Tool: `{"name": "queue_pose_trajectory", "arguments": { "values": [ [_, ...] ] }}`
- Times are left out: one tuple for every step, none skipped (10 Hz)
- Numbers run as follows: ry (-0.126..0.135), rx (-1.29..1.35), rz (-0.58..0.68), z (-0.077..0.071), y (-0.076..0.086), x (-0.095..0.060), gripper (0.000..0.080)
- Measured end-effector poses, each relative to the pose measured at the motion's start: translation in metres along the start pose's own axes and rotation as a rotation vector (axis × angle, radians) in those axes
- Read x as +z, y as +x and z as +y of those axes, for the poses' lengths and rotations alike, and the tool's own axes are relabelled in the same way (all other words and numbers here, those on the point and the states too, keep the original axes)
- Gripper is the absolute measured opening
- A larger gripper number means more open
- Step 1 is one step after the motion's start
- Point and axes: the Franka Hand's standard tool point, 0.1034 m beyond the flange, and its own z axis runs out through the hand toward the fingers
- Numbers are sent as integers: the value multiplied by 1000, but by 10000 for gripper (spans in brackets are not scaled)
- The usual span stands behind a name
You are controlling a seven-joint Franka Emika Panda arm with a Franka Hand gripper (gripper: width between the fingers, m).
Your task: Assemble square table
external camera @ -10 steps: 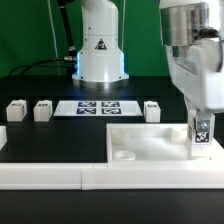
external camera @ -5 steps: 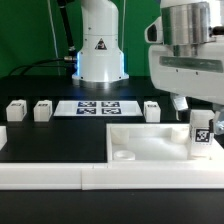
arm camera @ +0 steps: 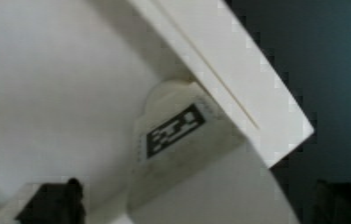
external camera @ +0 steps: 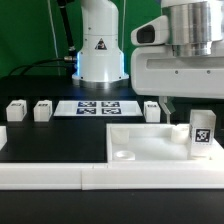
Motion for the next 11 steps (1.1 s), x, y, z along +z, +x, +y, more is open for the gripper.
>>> {"name": "queue_pose_trajectory", "arguments": {
  "values": [
    [-8,-122,4,-2,1,-1,649],
    [-22,-292,9,-2,2,-2,649],
    [-25,-341,10,-3,2,-1,649],
    [-25,-300,11,-3,2,-1,599],
    [-25,-293,12,-3,2,-1,599],
    [-25,-290,12,-3,2,-1,421],
    [-23,-206,12,-3,2,-1,421],
    [-23,-124,13,-2,2,-1,291],
    [-23,-51,13,-2,2,-1,291],
    [-26,86,15,-1,2,-1,291],
    [-24,245,12,0,3,0,291]
  ]
}}
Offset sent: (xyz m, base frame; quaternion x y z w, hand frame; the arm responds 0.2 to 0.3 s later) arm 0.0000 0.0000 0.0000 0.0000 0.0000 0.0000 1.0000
